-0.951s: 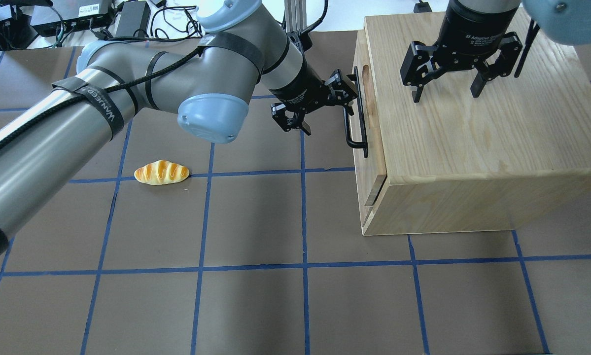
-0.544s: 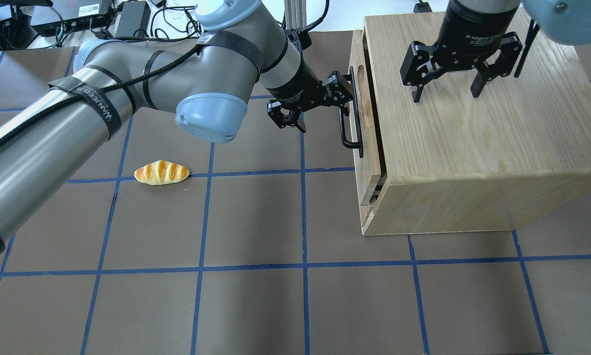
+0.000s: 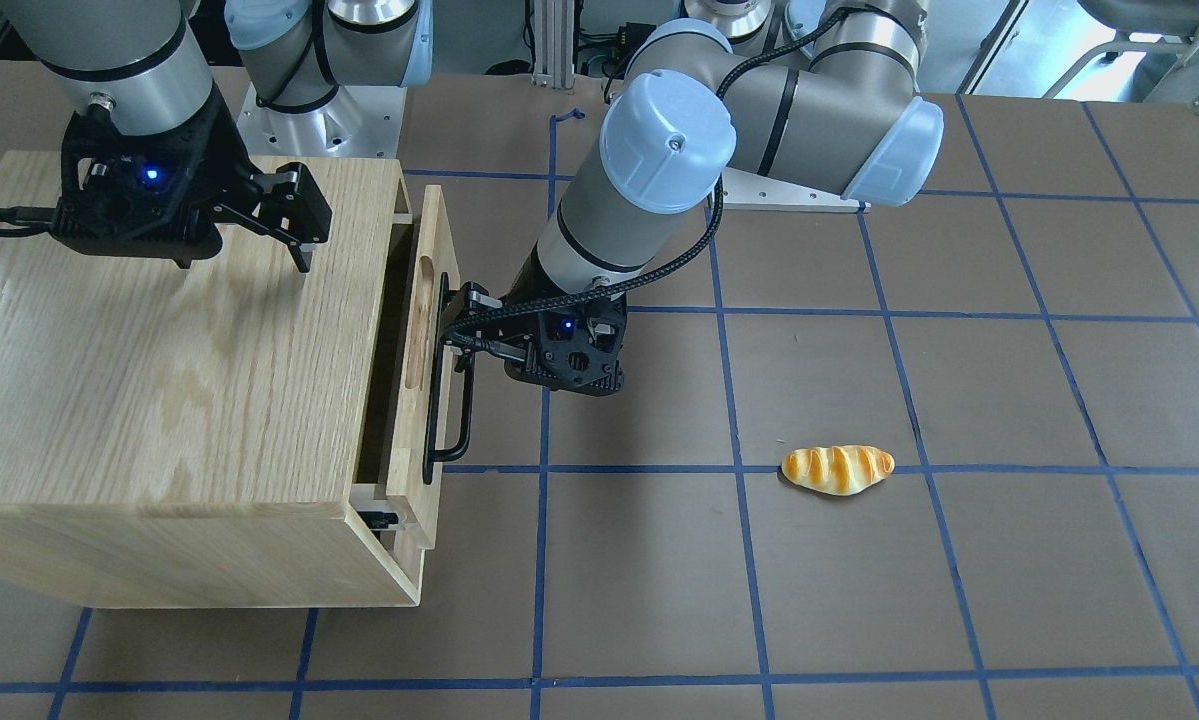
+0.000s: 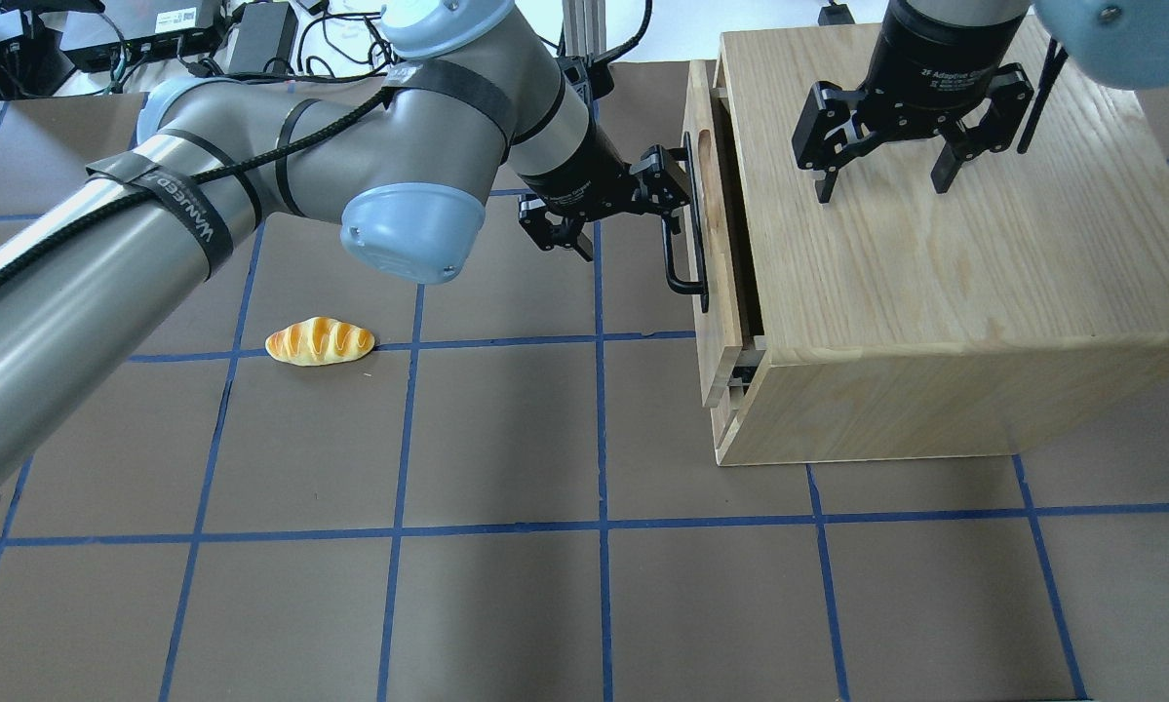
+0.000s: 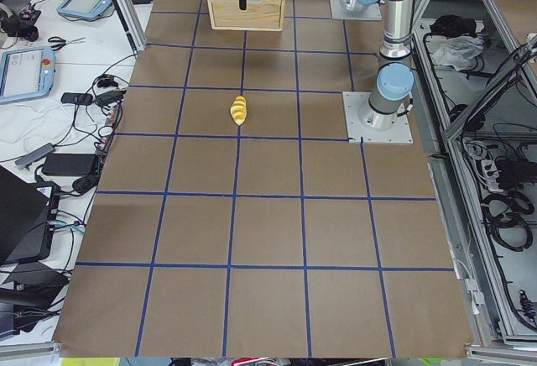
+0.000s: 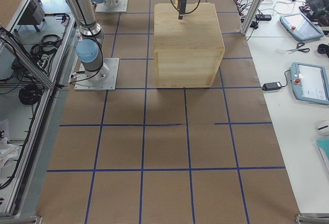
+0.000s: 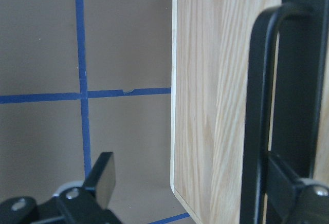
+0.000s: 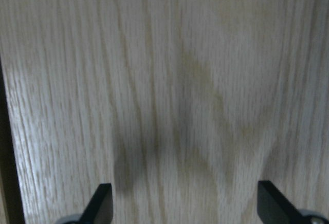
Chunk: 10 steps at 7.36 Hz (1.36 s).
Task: Open upper drawer
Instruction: 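Pull the handle with the left gripper, sliding the drawer out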
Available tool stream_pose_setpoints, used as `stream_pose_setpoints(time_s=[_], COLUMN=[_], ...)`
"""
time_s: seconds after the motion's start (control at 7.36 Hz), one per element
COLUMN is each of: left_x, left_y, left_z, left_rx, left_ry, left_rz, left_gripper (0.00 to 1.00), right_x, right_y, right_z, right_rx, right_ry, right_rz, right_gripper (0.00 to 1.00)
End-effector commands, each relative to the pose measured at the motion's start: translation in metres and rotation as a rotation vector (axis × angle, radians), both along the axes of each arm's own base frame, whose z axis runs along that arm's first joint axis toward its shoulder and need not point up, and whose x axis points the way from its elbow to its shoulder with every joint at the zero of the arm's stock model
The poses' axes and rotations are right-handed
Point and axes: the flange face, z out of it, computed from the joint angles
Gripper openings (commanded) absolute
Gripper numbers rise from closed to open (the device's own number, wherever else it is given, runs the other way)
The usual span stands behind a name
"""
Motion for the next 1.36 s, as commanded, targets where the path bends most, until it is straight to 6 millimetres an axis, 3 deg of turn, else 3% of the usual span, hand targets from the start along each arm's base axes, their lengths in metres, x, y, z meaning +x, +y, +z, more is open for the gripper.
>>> stream_pose_setpoints(time_s=[0.0,0.82,1.22], left_x=[0.016,0.083,0.092], left_y=[-0.005,-0.014,-0.01], left_z=[0.003,0.017,0.011], left_rx=[0.001,0.04,0.054], left_ry=[-0.012,-0.058,-0.063], left_rz=[-0.014,-0.036,-0.043], left_gripper=[1.0,1.0,1.0], right_x=[0.0,0.0,0.0], right_y=[0.0,0.0,0.0], right_z=[0.0,0.0,0.0], right_rx=[0.001,-0.001,0.001], right_ry=[0.0,0.0,0.0], right_rz=[0.002,0.001,0.001], right_gripper=[1.0,1.0,1.0])
